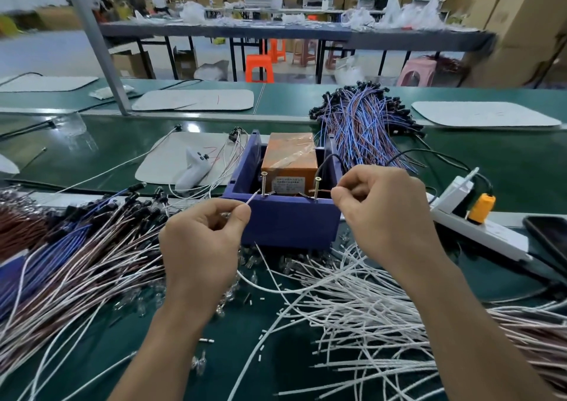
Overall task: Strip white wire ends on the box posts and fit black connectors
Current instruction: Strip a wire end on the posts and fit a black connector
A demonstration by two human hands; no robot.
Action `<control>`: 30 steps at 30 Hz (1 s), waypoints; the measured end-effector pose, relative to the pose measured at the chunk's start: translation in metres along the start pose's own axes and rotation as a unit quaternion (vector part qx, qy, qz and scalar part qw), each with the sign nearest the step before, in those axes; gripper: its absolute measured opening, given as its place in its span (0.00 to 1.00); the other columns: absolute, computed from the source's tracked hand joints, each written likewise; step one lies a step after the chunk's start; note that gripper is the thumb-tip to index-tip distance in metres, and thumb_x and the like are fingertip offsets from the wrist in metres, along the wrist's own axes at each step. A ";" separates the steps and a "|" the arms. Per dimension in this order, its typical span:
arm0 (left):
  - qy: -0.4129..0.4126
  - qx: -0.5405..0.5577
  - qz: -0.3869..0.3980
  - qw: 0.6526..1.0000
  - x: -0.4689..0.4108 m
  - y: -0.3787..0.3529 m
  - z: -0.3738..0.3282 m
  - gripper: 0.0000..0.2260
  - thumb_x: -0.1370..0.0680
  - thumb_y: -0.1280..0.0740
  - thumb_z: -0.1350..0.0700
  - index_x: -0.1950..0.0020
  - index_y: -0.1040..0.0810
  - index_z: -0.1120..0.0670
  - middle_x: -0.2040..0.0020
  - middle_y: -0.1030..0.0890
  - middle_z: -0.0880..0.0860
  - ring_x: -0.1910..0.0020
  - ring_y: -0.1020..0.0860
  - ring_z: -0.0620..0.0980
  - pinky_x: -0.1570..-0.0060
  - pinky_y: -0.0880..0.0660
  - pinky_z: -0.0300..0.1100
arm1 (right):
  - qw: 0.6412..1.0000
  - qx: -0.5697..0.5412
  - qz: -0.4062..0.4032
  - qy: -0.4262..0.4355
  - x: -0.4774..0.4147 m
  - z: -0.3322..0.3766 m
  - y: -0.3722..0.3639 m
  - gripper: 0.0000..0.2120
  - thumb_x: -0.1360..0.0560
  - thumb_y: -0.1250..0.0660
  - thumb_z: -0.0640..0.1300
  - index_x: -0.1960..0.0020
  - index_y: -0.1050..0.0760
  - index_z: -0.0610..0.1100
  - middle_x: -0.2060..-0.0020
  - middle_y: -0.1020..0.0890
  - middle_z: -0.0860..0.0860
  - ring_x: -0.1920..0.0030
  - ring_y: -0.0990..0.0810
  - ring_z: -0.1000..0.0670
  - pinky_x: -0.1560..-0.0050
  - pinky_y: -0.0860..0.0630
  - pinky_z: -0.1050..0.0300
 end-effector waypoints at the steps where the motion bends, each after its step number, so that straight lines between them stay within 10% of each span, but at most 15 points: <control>1: -0.004 0.001 0.003 1.000 0.000 -0.001 -0.001 0.06 0.26 0.23 0.51 0.62 0.15 0.43 0.72 0.19 0.44 0.76 0.25 0.45 0.69 0.23 0.44 | 1.000 0.002 -0.001 0.000 0.000 0.000 0.000 0.07 0.25 0.26 0.47 0.62 0.18 0.49 0.73 0.19 0.58 0.67 0.20 0.58 0.66 0.29 0.69; 30: -0.011 -0.047 -0.019 0.999 -0.005 -0.003 -0.011 0.10 0.24 0.25 0.51 0.65 0.19 0.42 0.74 0.21 0.40 0.79 0.27 0.42 0.74 0.33 0.33 | 1.000 0.014 -0.008 0.006 0.002 0.003 0.003 0.06 0.25 0.26 0.48 0.61 0.18 0.51 0.73 0.20 0.58 0.70 0.22 0.58 0.66 0.28 0.66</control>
Point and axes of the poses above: each hand's wrist, its own x-axis away from the middle knuckle, its own y-axis out of the back of the hand, z = x × y, the point moved 10 cm from there along -x, towards the middle knuckle
